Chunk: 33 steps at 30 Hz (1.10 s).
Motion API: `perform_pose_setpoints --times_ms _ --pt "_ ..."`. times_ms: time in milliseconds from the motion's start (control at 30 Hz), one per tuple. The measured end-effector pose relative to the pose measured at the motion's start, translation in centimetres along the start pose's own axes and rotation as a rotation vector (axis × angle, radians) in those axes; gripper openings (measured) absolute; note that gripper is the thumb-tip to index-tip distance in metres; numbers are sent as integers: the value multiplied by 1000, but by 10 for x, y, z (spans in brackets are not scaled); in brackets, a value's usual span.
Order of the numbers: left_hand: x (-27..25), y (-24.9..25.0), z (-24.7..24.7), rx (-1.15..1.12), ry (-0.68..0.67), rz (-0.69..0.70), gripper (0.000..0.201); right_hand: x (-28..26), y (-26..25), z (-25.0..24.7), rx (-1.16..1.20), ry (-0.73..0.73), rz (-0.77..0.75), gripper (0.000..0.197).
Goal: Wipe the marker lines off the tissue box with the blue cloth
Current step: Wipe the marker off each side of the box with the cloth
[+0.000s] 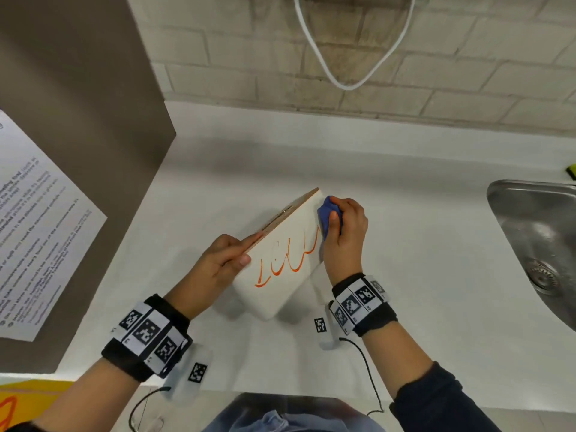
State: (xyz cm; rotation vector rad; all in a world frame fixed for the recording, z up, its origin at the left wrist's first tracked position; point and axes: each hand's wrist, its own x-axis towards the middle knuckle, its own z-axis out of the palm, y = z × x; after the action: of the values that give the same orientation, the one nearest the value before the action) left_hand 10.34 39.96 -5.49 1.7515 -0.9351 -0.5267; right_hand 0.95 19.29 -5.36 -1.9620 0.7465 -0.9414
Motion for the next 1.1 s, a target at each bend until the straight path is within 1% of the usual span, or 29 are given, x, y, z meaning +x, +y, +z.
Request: perform_pose_setpoints --times_ms 100,167,233,333,467,567,633,700,800,967,1100 --pt "-4 -1 10 -7 12 21 54 -2 -4 5 36 -9 66 36" --pt "-5 0 13 0 16 14 53 -6 -9 9 70 -11 65 36" --pt "-6 1 15 7 29 10 48 -12 -12 14 81 -28 32 36" --pt "-6 1 16 9 50 12 45 -25 -16 21 93 -63 -66 37" --pt "-7 1 17 59 72 48 48 -40 -25 22 132 -103 -158 29" --pt "-8 1 19 122 68 59 63 -50 -34 16 155 -208 -267 26" --pt "-7 2 20 118 63 40 72 -57 -33 13 164 -271 -331 32" --pt "-8 4 22 101 62 27 77 -63 -27 12 165 -302 -341 38" --pt "-9 2 22 105 70 40 75 -68 -21 10 151 -376 -403 39" --pt "-8 -1 19 87 76 55 71 -67 -16 3 173 -545 -531 33" --pt "-7 -3 18 89 97 44 69 -59 -12 -4 134 -709 -630 32"
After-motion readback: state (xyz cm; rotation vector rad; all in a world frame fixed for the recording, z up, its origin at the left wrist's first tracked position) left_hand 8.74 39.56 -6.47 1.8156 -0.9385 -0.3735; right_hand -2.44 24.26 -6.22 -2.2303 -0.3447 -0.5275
